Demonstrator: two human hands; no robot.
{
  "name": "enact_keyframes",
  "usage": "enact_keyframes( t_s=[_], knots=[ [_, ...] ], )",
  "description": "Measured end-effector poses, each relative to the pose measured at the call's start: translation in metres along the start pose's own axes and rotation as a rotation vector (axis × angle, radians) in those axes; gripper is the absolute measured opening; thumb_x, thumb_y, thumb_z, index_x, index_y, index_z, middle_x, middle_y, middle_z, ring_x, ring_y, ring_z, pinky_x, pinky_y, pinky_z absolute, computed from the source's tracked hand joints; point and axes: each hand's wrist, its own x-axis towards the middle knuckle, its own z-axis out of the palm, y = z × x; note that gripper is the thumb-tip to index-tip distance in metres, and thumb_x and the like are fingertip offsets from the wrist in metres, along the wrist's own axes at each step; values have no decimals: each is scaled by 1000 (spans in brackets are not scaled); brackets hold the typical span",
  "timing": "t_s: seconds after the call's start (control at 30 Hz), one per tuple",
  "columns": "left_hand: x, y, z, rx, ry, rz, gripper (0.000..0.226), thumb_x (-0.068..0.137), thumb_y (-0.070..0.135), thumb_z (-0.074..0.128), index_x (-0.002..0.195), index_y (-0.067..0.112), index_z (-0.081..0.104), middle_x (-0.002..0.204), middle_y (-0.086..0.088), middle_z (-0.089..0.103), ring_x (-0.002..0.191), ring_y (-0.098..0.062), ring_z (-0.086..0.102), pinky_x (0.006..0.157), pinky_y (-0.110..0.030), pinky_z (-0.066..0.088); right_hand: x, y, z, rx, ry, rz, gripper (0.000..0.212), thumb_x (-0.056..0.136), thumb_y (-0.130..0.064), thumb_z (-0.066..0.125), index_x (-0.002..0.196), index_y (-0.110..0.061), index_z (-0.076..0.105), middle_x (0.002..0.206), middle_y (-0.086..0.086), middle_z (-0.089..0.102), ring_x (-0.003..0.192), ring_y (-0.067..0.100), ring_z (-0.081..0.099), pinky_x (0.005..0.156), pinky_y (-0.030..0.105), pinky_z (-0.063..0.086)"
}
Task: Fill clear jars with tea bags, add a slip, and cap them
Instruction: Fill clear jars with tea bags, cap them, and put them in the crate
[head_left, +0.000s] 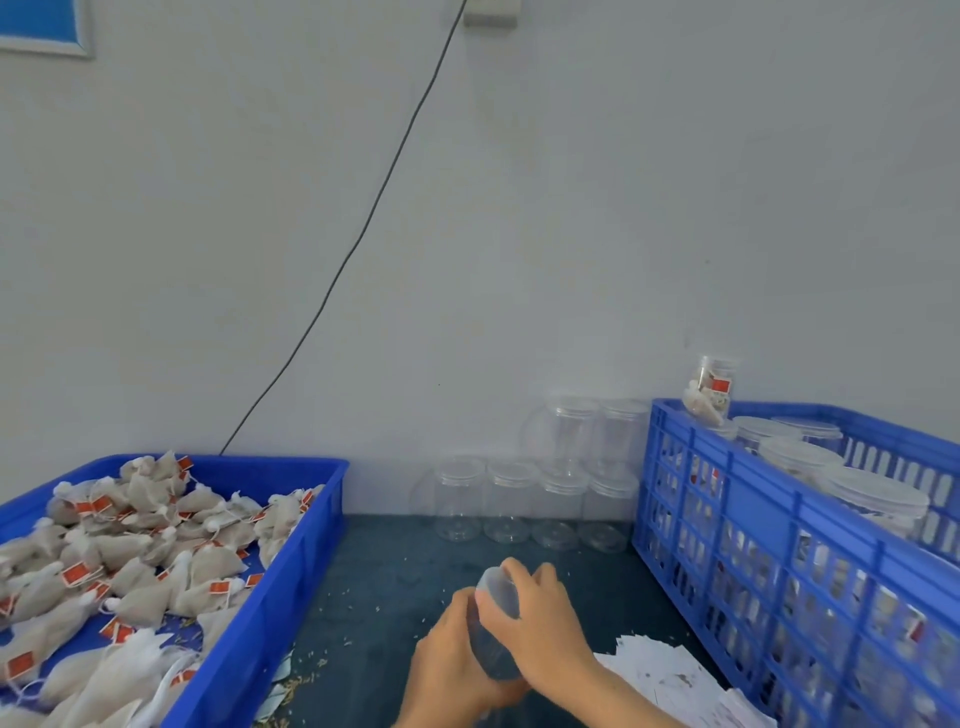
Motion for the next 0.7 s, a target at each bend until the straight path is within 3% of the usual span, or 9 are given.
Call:
enact_keyframes(
  t_s=[0.13,0.23,0.3,0.37,0.47,0.57,0.63,0.7],
  knots=[
    [7,-12,-15,-26,-164,28,81,46,56,83,115,52,41,103,42,58,96,19,56,73,-7,48,-5,5,-20,12,-210,-253,39,92,-51,46,129,-43,37,117,-7,36,115,11,34,102,31,40],
    [12,-15,-19,10,-215,54,80,47,58,83,115,53,42,102,37,61,96,15,58,74,-11,49,-4,5,-41,151,-443,-280,58,86,-29,54,133,-56,32,133,-14,29,128,5,27,104,27,35],
    [13,-11,-16,47,-215,83,76,47,59,81,113,53,42,101,34,61,95,13,59,76,-14,50,-2,1,-47,220,-474,-201,70,85,-29,57,141,-52,22,147,-13,20,136,11,22,108,33,33],
    [15,-8,-13,90,-222,107,80,47,60,79,117,51,41,103,31,62,95,8,60,79,-15,50,0,-6,-48,265,-381,52,72,90,-54,53,148,-38,15,154,0,17,138,23,28,109,41,35],
    [18,-6,-12,125,-250,110,87,47,61,78,124,47,39,106,26,61,95,2,61,81,-19,52,2,-3,-47,93,-389,286,84,86,-72,40,149,-22,14,151,6,24,129,30,44,90,42,53],
    [18,-9,-13,118,-255,107,79,48,61,79,116,46,41,103,26,61,93,2,61,81,-23,54,3,-1,-58,109,-491,115,65,89,-50,57,142,-33,25,140,1,38,116,23,53,90,33,55],
    [17,-13,-13,103,-239,96,78,46,62,79,113,48,41,103,29,60,94,5,60,82,-21,52,4,2,-72,230,-616,6,80,82,-23,70,141,-49,22,145,-1,30,125,20,44,100,33,47],
    [17,-16,-13,87,-229,89,79,46,63,79,114,50,40,104,32,59,96,6,59,83,-19,51,5,-1,-79,312,-691,13,96,79,-24,77,143,-55,12,152,-2,18,135,23,32,108,37,39]
  ],
)
